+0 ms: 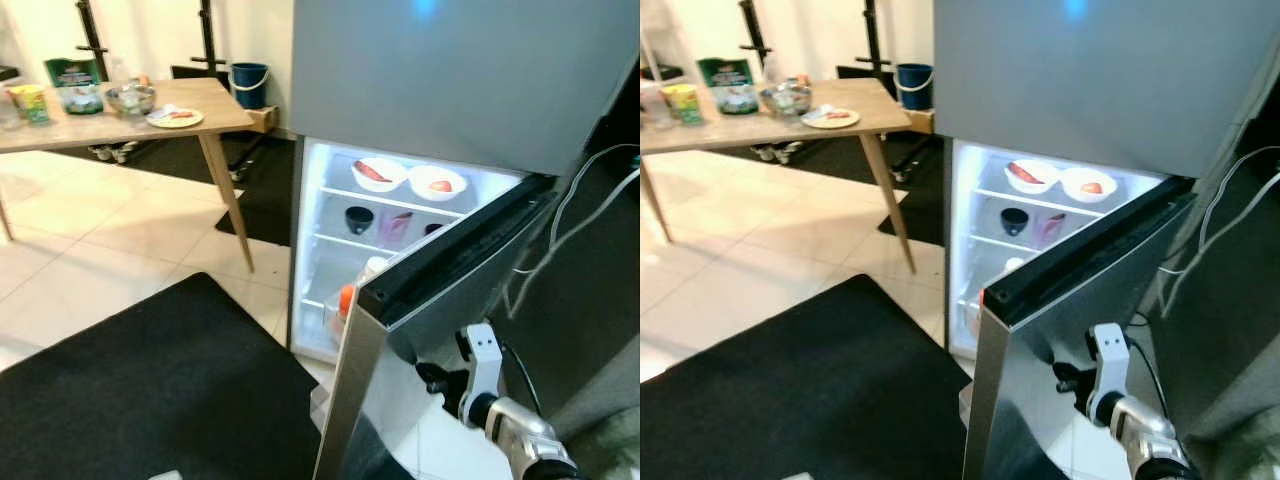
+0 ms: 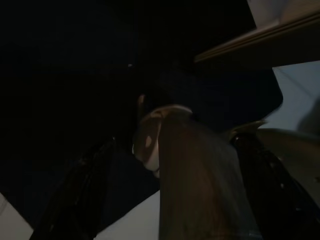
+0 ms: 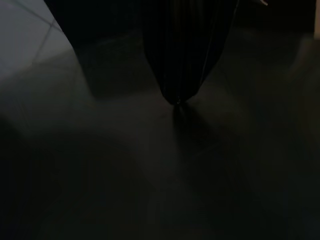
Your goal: Restocking fridge
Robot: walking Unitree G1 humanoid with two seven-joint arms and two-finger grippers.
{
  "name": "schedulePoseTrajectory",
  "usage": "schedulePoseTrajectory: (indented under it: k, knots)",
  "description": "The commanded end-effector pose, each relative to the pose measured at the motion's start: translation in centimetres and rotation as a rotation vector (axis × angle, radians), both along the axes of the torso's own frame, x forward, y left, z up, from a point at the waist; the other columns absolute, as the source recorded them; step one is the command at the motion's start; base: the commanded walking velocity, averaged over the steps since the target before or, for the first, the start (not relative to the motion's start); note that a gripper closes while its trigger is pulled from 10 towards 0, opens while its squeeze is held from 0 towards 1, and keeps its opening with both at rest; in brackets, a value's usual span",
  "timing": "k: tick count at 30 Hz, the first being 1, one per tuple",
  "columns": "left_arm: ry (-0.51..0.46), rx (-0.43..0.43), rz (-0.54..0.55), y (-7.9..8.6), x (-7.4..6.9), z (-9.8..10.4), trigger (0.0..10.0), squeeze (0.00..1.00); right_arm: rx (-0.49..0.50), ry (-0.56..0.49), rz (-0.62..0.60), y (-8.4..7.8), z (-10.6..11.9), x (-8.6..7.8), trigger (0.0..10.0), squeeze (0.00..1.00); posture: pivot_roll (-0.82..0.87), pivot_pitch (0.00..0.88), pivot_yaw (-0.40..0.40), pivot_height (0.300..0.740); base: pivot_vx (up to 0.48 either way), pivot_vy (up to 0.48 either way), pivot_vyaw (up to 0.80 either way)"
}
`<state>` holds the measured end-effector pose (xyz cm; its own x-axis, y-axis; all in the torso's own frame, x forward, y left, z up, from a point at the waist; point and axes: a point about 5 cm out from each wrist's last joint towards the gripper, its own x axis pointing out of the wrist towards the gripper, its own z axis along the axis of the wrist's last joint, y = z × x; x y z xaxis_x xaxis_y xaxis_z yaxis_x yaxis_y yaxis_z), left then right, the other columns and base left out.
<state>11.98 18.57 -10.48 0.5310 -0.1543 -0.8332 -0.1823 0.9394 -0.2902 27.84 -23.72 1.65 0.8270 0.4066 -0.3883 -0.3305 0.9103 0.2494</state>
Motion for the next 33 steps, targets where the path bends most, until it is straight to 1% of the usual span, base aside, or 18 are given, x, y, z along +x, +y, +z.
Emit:
schedulePoseTrajectory:
  k: [1, 4, 7, 9, 10, 11, 14, 17, 19, 21, 23, 24, 25, 26, 29, 30, 31, 33]
  knots:
    - [0.032, -0.002, 0.000, -0.1, -0.8, -0.3, 10.0, 0.00, 0.029, -0.054, 0.058, 1.2, 0.8, 0.9, 10.0, 0.00, -0.10, 0.000, -0.061, 0.740, 0.000, 0.000, 0.78]
    - [0.037, 0.002, -0.001, -0.1, -0.9, -0.3, 10.0, 0.00, 0.039, -0.080, 0.141, 2.5, 1.3, 1.2, 10.0, 0.00, -0.10, 0.000, -0.061, 0.740, 0.000, 0.000, 0.78]
    - [0.038, 0.003, -0.002, -0.1, -0.9, -0.3, 10.0, 0.00, 0.037, -0.085, 0.157, 2.7, 1.3, 1.2, 10.0, 0.00, -0.10, 0.000, -0.061, 0.740, 0.000, 0.000, 0.78]
    - [0.038, 0.007, -0.001, 0.0, -0.8, -0.3, 10.0, 0.00, 0.037, -0.110, 0.178, 3.7, 1.8, 1.8, 10.0, 0.00, -0.10, 0.000, -0.061, 0.740, 0.000, 0.000, 0.77]
    - [0.038, 0.007, -0.001, 0.0, -0.8, -0.3, 10.0, 0.00, 0.037, -0.110, 0.178, 3.7, 1.8, 1.8, 10.0, 0.00, -0.10, 0.000, -0.061, 0.740, 0.000, 0.000, 0.77]
    - [0.038, 0.010, 0.000, 0.0, -0.8, -0.3, 10.0, 0.00, 0.011, -0.124, 0.160, 4.3, 2.1, 2.5, 10.0, 0.00, -0.10, 0.000, -0.061, 0.740, 0.000, 0.000, 0.76]
    - [0.039, 0.015, 0.000, 0.0, -0.7, -0.3, 10.0, 0.00, -0.066, -0.124, 0.068, 4.4, 2.1, 3.3, 10.0, 0.00, -0.09, 0.000, -0.062, 0.740, 0.000, 0.000, 0.37]
    - [0.041, 0.018, -0.001, 0.0, -0.7, -0.3, 10.0, 0.00, -0.101, -0.097, 0.002, 4.1, 1.8, 3.4, 10.0, 0.00, -0.09, 0.000, -0.063, 0.740, 0.000, 0.000, 0.00]
    - [0.044, 0.020, -0.001, 0.0, -0.7, -0.3, 10.0, 0.00, -0.123, -0.060, -0.026, 3.7, 1.0, 2.9, 10.0, 0.00, -0.09, 0.000, -0.066, 0.740, 0.000, 0.000, 0.00]
    - [0.051, 0.025, 0.001, 0.0, -0.8, -0.4, 10.0, 0.00, -0.157, 0.008, -0.036, 3.2, -0.3, 1.8, 10.0, 0.00, -0.09, 0.000, -0.068, 0.740, 0.000, 0.000, 0.00]
    - [0.060, 0.030, -0.004, -0.1, -1.0, -0.4, 10.0, 0.00, -0.231, 0.115, -0.062, 2.3, -2.3, -0.1, 10.0, 0.00, -0.09, 0.000, -0.068, 0.740, 0.000, 0.000, 0.00]
    - [0.063, 0.031, -0.006, -0.1, -1.0, -0.4, 10.0, 0.00, -0.281, 0.179, -0.069, 1.8, -3.4, -1.3, 10.0, 0.00, -0.09, 0.000, -0.070, 0.740, 0.000, 0.000, 0.00]
    - [0.063, 0.031, -0.006, -0.1, -1.0, -0.4, 10.0, 0.00, -0.281, 0.179, -0.069, 1.8, -3.4, -1.3, 10.0, 0.00, -0.09, 0.000, -0.070, 0.740, 0.000, 0.000, 0.00]
    - [0.064, 0.032, -0.007, -0.2, -1.0, -0.4, 10.0, 0.00, -0.319, 0.220, -0.075, 1.4, -4.2, -2.1, 10.0, 0.00, -0.09, 0.000, -0.070, 0.740, 0.000, 0.000, 0.00]
    - [0.064, 0.033, -0.010, -0.3, -1.1, -0.5, 10.0, 0.00, -0.391, 0.382, -0.162, -0.4, -6.9, -6.3, 10.0, 0.00, -0.09, 0.000, -0.072, 0.740, 0.000, 0.000, 0.00]
    - [0.064, 0.033, -0.010, -0.3, -1.1, -0.5, 10.0, 0.00, -0.391, 0.382, -0.162, -0.4, -6.9, -6.3, 10.0, 0.00, -0.09, 0.000, -0.072, 0.740, 0.000, 0.000, 0.00]
    - [0.065, 0.031, -0.011, -0.3, -1.1, -0.5, 10.0, 0.00, -0.411, 0.440, -0.192, -1.0, -7.8, -8.0, 10.0, 0.00, -0.09, 0.000, -0.072, 0.740, 0.000, 0.000, 0.00]
    - [0.074, 0.039, -0.030, -0.3, -1.1, -0.5, 10.0, 0.00, -0.435, 0.508, -0.220, -1.7, -8.8, -10.2, 10.0, 0.00, -0.09, 0.000, -0.066, 0.740, 0.000, 0.000, 0.00]
